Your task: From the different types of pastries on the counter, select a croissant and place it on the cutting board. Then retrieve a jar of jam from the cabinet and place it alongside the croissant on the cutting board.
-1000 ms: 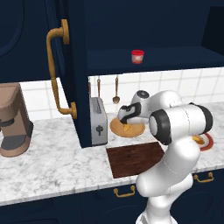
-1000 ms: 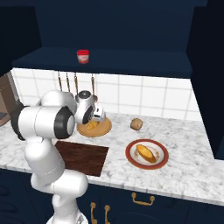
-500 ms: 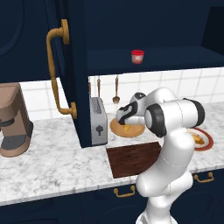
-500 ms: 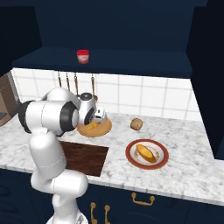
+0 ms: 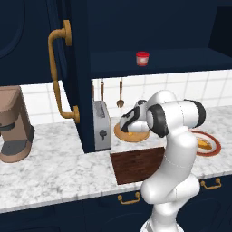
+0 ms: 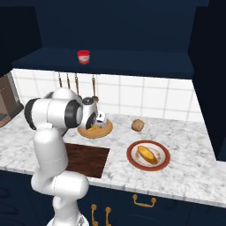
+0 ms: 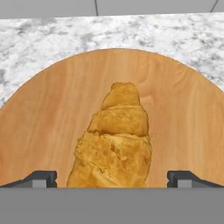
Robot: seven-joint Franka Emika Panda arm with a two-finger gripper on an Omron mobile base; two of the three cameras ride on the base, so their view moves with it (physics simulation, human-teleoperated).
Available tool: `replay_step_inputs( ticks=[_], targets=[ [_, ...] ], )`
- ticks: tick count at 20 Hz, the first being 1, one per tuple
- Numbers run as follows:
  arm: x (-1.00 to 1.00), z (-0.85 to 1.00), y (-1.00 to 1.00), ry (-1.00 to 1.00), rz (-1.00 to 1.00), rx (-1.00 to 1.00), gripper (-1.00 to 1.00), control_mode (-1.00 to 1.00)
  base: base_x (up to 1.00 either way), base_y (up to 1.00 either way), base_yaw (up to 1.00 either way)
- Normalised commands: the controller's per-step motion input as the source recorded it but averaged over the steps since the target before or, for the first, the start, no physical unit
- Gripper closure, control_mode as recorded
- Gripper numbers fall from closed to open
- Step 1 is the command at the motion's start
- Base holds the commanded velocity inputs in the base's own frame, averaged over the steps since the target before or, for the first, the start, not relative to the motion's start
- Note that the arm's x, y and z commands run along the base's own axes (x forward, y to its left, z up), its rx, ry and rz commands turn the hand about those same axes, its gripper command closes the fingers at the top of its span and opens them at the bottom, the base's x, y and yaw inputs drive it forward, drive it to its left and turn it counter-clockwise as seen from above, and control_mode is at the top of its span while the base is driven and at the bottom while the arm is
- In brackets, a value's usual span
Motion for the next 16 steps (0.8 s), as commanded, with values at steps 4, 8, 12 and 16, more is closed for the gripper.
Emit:
replay_step_inputs(
  ticks=[4,8,12,16],
  targets=[
    [0.08,-0.24,0.00,0.00,0.00,0.00,-1.00,-1.00,0.00,0.00,0.00],
    [0.16,-0.24,0.04,0.00,-0.01,0.00,-1.00,-1.00,0.00,0.00,0.00],
    [0.15,-0.23,0.07,0.01,-0.01,0.00,-1.00,-1.00,0.00,0.00,0.00],
    [0.06,-0.23,0.03,0.00,-0.01,0.00,1.00,-1.00,0.00,0.00,0.00]
  ],
)
